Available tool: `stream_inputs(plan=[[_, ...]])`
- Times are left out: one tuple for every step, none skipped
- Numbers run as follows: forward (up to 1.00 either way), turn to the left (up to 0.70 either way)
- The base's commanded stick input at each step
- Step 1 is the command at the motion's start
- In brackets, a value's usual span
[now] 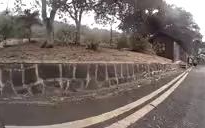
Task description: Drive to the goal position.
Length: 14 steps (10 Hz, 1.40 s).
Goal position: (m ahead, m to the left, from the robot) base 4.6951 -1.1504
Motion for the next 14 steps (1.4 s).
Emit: stream_inputs(plan=[[0.00,0.00],[0.00,0.00],[0.00,-0.45],[0.00,-0.45],[0.00,-0.02],[0.00,-0.20],[0.00,-0.38],[0.00,-0.45],[0.00,-0.45],[0.00,-0.45],[0.00,-0.45],[0.00,-0.45],[0.00,-0.45],[0.00,-0.45]])
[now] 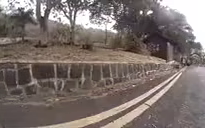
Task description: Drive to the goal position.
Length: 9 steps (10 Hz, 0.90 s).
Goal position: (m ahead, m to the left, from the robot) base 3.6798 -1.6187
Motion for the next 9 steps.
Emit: stream_inputs(plan=[[0.00,-0.45],[0.00,-0.45],[0.00,-0.45],[0.00,-0.45],[0.00,-0.45],[0.00,-0.45],[0.00,-0.45],[0.00,-0.45],[0.00,-0.45]])
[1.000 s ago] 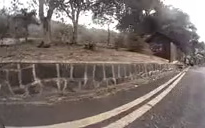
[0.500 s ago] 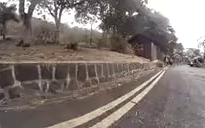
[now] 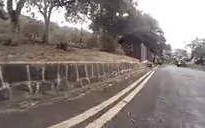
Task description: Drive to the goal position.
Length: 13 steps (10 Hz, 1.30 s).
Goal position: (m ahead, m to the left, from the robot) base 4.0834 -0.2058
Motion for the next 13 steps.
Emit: stream_inputs(plan=[[0.00,-0.45],[0.00,-0.45],[0.00,-0.45],[0.00,-0.45],[0.00,-0.45],[0.00,-0.45],[0.00,-0.45],[0.00,-0.45],[0.00,-0.45],[0.00,-0.41],[0.00,-0.32],[0.00,-0.22],[0.00,-0.13]])
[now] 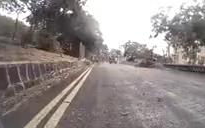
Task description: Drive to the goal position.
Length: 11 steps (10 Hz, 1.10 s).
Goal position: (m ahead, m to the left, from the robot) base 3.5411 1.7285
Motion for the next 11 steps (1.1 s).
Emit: stream_inputs(plan=[[0.00,-0.03],[0.70,0.00],[0.70,0.00],[0.70,0.01],[0.70,0.04],[0.70,0.07],[0.70,0.10],[0.70,0.13],[0.70,0.15],[0.70,0.18],[0.70,0.21]])
